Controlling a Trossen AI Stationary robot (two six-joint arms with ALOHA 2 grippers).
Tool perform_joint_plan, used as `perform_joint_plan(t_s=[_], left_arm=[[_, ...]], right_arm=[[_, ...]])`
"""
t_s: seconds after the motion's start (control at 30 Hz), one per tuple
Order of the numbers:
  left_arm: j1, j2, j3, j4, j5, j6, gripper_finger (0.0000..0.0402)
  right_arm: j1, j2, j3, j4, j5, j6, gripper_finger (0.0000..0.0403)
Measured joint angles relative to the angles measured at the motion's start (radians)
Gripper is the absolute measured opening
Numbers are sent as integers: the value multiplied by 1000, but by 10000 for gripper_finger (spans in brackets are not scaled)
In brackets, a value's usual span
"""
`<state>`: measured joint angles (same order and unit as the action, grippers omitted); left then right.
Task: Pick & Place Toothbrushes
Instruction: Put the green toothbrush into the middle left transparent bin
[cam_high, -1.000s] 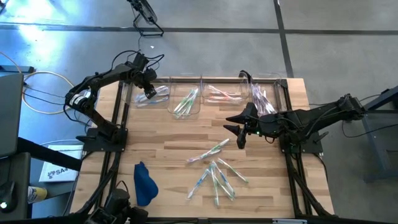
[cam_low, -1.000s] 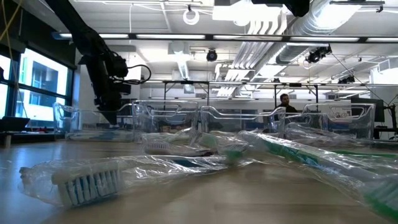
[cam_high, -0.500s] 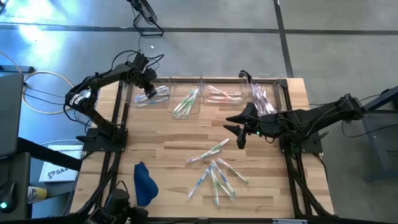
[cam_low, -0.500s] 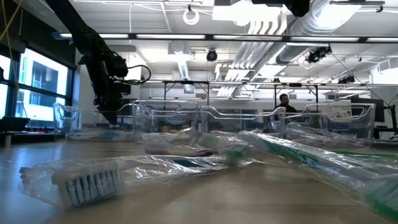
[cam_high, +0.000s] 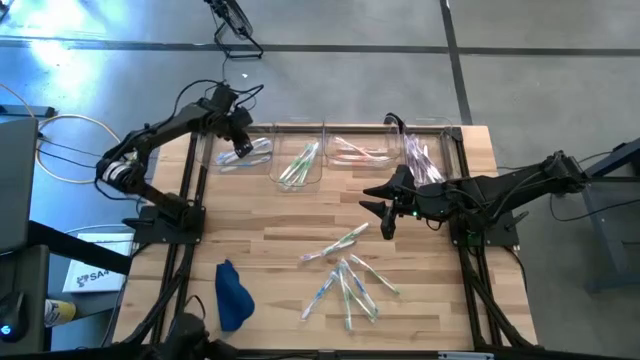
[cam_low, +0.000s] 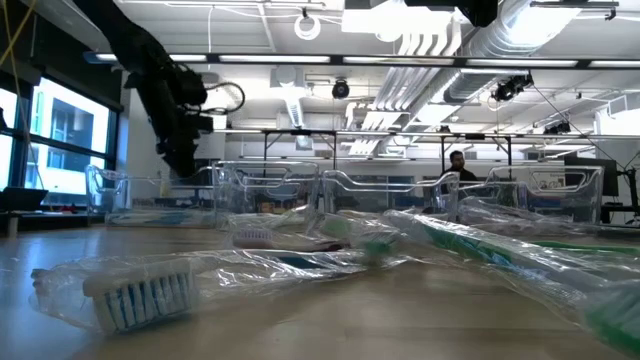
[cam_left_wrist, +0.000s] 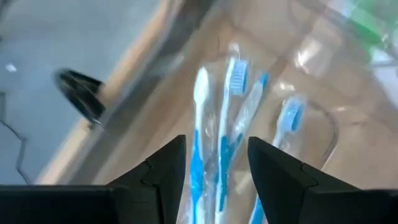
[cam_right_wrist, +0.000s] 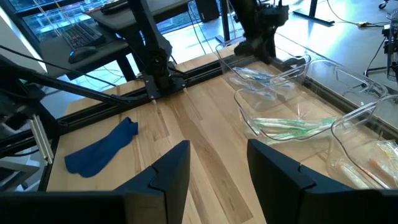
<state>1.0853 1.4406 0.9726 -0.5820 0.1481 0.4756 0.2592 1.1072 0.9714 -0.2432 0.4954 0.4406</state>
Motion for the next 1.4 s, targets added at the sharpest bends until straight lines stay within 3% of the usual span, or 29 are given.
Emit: perform_joint_plan(t_s=[0.37,0.7,1.03,1.4], left_arm=[[-126,-213,0,-28,-3,10,167],[-377,-371,0,-50,-2,-40,167],[-694,-394,0,-33,-83,-177,167],[-984,-394,0,162,-159,-195,167]], right_arm=[[0,0,0,0,0,0,152],[0,0,0,0,0,0,152],[0,0,0,0,0,-1,152],[0,0,0,0,0,-1,152]])
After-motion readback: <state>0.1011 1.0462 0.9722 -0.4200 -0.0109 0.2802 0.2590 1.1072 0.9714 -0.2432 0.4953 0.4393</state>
